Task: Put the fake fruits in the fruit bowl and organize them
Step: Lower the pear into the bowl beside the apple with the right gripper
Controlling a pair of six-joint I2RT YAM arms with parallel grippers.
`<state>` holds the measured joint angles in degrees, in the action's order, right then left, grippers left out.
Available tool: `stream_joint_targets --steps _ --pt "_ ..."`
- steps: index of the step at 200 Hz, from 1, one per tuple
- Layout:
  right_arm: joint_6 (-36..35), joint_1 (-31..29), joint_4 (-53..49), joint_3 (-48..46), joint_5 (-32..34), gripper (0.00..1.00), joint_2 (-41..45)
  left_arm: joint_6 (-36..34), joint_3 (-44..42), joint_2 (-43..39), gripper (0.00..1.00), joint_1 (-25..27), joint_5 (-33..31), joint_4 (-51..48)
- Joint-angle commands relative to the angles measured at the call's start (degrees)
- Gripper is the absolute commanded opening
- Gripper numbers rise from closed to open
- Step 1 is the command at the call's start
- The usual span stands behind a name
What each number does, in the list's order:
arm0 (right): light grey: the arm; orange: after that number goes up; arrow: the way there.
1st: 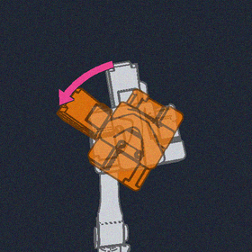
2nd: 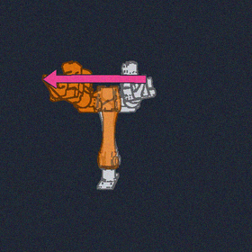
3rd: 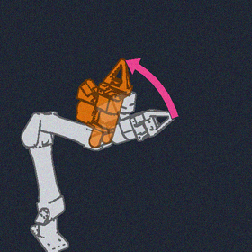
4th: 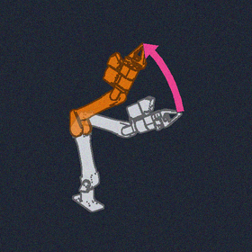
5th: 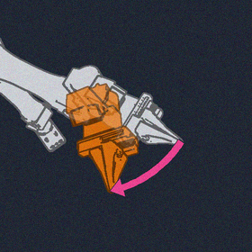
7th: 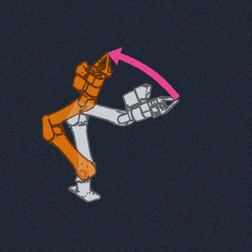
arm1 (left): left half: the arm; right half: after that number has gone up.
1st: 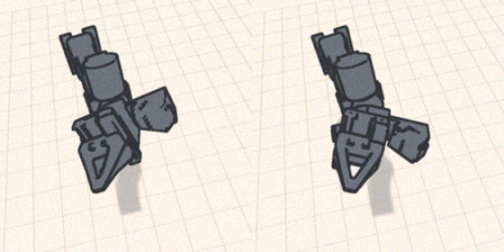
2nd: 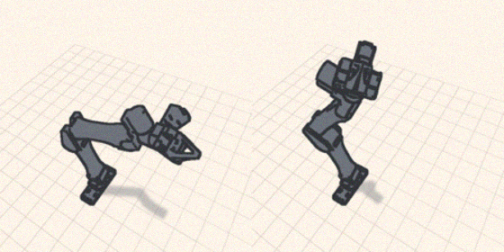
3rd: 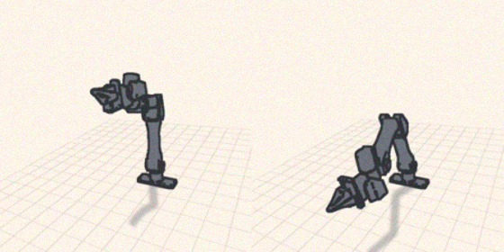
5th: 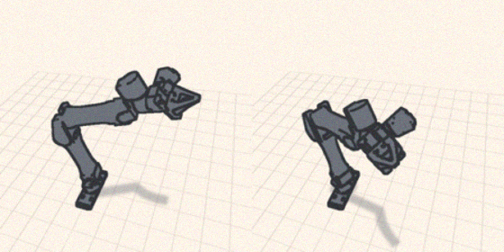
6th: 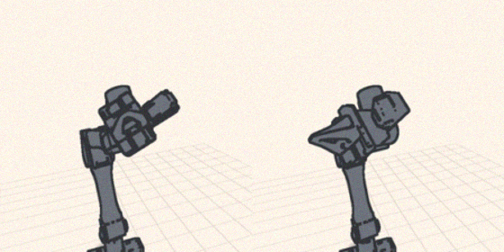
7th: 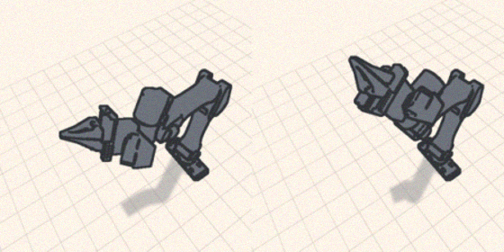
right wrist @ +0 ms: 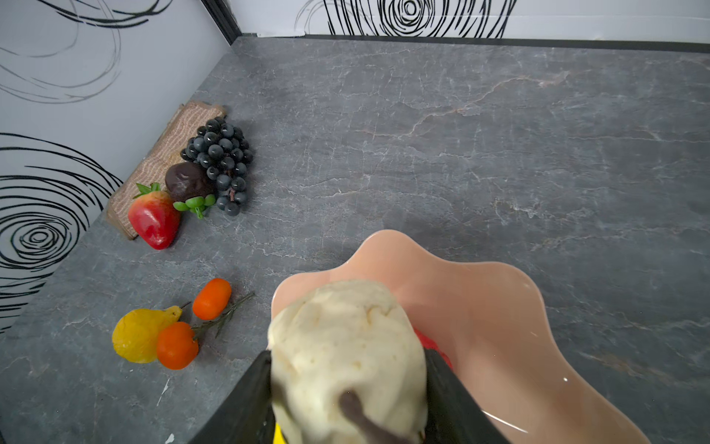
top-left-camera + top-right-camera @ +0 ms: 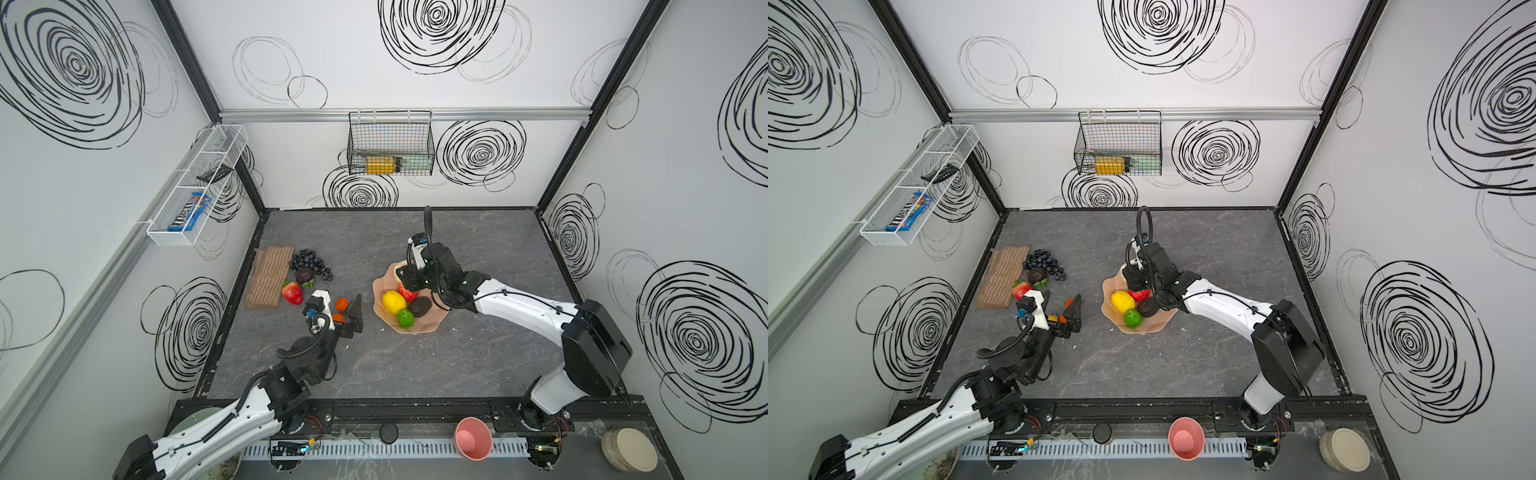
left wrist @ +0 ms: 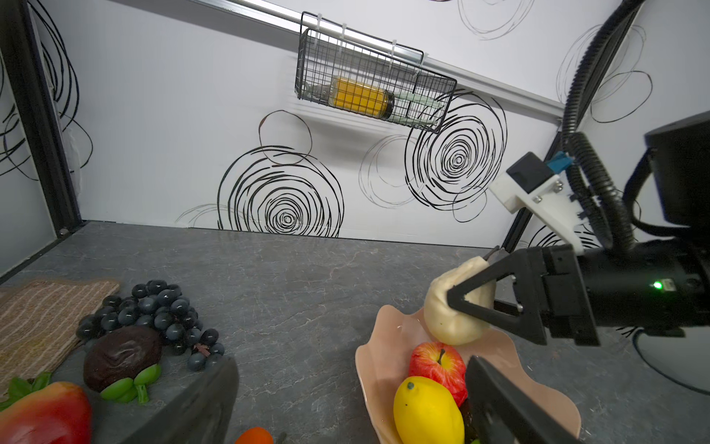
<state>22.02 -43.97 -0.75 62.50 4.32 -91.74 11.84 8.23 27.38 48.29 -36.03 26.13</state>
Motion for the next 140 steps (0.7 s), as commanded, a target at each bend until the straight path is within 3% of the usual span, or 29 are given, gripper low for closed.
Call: stream_joint_targets --steps 1,28,140 --pt "-0.5 0.2 -2.7 4.2 3.3 0.52 -1.6 0.6 0.7 0.0 0.96 -0.2 -1.2 0.9" --pt "-0.7 1.4 -6.0 4.9 6.1 0.52 -1.8 0.7 0.7 0.1 0.96 -0.2 -0.9 1.2" --pt "2.6 8.1 -8.2 -2.0 2.0 0.53 -0.5 0.8 0.9 1.9 0.96 -0.2 -0.5 1.8"
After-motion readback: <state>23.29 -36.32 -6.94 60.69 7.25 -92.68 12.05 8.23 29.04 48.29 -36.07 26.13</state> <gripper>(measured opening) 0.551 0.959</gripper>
